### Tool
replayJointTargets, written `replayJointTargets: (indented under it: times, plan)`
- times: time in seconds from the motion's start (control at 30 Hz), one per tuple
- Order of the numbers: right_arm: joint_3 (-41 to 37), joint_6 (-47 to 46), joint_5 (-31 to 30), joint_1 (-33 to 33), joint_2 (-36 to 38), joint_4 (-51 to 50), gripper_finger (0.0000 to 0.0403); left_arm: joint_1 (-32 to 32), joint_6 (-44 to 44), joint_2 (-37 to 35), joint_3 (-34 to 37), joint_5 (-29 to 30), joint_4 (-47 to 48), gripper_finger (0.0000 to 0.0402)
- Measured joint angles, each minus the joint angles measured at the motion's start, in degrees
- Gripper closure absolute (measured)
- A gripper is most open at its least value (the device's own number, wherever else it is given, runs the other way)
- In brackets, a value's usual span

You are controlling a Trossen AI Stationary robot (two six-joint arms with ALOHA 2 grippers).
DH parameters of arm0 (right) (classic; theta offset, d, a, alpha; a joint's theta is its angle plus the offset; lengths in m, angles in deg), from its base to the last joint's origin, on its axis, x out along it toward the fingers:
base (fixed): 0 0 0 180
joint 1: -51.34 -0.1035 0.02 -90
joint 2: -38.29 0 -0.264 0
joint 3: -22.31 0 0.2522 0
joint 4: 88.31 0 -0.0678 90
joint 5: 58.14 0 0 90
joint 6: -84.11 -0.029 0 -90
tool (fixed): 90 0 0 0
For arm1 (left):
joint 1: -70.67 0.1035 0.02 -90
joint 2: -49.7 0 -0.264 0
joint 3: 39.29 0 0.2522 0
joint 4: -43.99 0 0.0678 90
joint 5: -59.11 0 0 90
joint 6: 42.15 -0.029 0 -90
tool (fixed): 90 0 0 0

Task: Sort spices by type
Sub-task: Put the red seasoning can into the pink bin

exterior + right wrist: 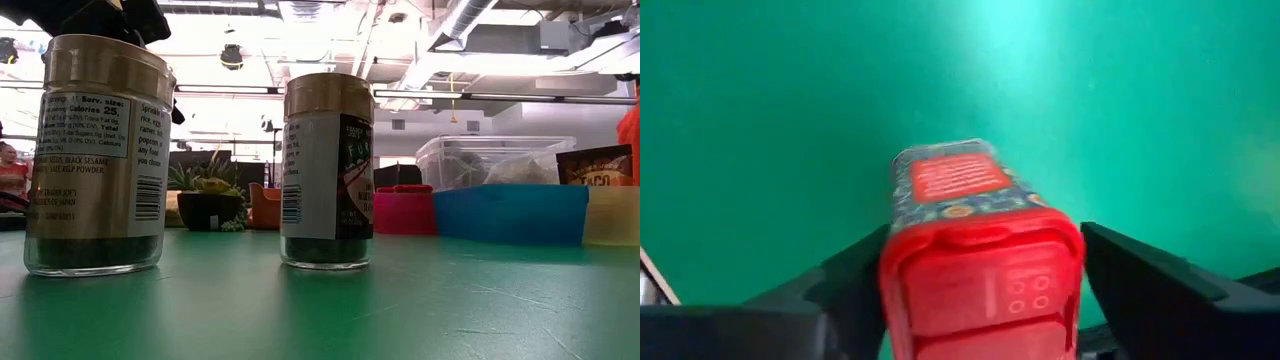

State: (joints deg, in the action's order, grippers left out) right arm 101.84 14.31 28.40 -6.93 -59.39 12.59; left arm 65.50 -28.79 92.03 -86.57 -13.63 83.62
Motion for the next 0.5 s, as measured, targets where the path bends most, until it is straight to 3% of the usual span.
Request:
replayJointTargets:
  times: [0.23,0.5]
  plan:
    - [-0.5,9.4,0.7,3.9,2.5,-0.2,0.0161,0.0,-0.4,0.0,0.0,0.0,0.3,0.0116]
    - [0.7,28.1,0.6,17.8,3.0,-1.2,0.0161,0.0,-2.8,0.0,0.0,1.8,0.2,0.0116]
